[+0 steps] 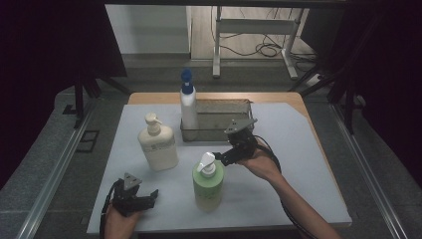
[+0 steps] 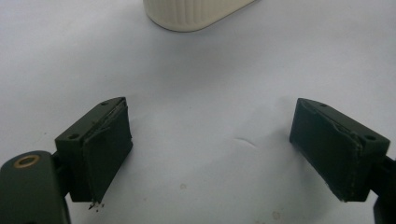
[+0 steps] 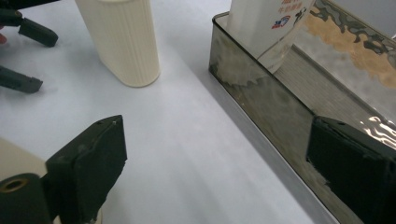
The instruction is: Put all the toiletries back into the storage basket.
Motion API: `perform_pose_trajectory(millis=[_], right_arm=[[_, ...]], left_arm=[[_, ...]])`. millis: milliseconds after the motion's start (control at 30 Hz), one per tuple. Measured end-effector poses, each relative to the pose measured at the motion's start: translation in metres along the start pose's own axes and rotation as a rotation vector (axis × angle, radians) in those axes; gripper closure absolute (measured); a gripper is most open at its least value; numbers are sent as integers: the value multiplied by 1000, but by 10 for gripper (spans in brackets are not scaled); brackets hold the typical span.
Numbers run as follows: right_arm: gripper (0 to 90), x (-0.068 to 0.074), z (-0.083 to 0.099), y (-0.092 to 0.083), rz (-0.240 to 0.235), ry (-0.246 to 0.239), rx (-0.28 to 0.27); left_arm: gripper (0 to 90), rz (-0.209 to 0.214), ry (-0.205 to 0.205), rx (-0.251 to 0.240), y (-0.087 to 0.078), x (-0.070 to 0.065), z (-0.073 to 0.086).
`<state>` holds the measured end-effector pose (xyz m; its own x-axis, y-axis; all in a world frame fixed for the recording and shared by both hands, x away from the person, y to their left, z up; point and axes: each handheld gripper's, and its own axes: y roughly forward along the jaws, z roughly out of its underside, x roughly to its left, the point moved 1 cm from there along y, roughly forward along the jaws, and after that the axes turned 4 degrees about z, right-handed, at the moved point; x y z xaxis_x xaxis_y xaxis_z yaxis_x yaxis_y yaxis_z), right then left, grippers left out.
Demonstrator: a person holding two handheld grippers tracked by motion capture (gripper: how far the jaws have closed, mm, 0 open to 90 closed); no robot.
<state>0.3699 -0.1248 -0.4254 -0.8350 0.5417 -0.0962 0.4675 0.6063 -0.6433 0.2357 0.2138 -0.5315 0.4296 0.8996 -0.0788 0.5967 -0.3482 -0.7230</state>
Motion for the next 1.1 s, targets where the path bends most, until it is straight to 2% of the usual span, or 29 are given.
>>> perform_pose_trajectory(millis=[567,667,967,1100], right_arm=[[0,3,21,-24,-7,-3,-5],[0,3,26,-29,-7,-22,-14],[0,7,40,-40,-24,-5,-21],[1,11,46,-44,-46,21,-34]], left_arm=[[125,1,3,1,0,0,0],[125,1,3,1,0,0,0],[125,-1,0,0,0,0,0],[125,0,0,0,0,0,0]])
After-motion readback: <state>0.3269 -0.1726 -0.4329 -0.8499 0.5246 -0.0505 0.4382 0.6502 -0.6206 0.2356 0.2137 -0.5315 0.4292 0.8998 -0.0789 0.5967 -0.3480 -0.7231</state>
